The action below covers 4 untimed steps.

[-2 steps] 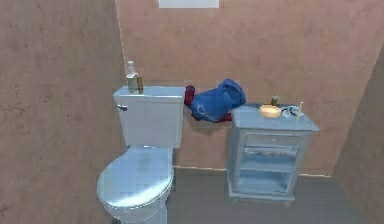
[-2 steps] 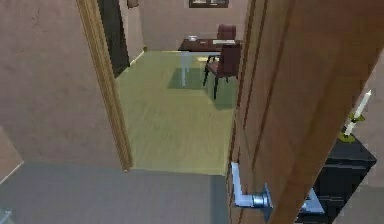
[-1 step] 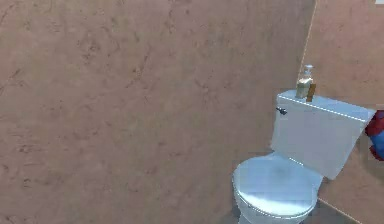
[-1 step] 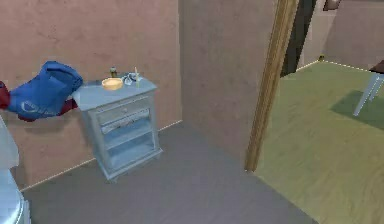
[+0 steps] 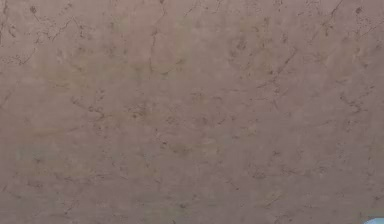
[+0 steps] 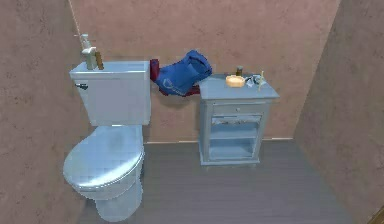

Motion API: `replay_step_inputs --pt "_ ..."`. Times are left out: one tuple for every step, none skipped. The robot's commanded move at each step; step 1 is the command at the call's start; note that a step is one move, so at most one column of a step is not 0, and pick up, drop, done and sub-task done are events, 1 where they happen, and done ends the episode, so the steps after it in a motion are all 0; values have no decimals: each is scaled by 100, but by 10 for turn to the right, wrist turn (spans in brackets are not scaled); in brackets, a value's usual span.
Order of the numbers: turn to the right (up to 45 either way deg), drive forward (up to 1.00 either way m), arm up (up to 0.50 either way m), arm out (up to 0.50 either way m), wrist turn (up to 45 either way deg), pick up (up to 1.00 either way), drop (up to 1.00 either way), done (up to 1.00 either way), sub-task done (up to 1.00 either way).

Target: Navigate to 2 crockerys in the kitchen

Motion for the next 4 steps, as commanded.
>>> replay_step_inputs --pt "0 15 0 0 0 0 0 0 0" --pt "450 0 0 0 0 0 0 0 0" --pt "450 0 0 0 0 0 0 0 0" --pt "450 0 0 0 0 0 0 0 0"
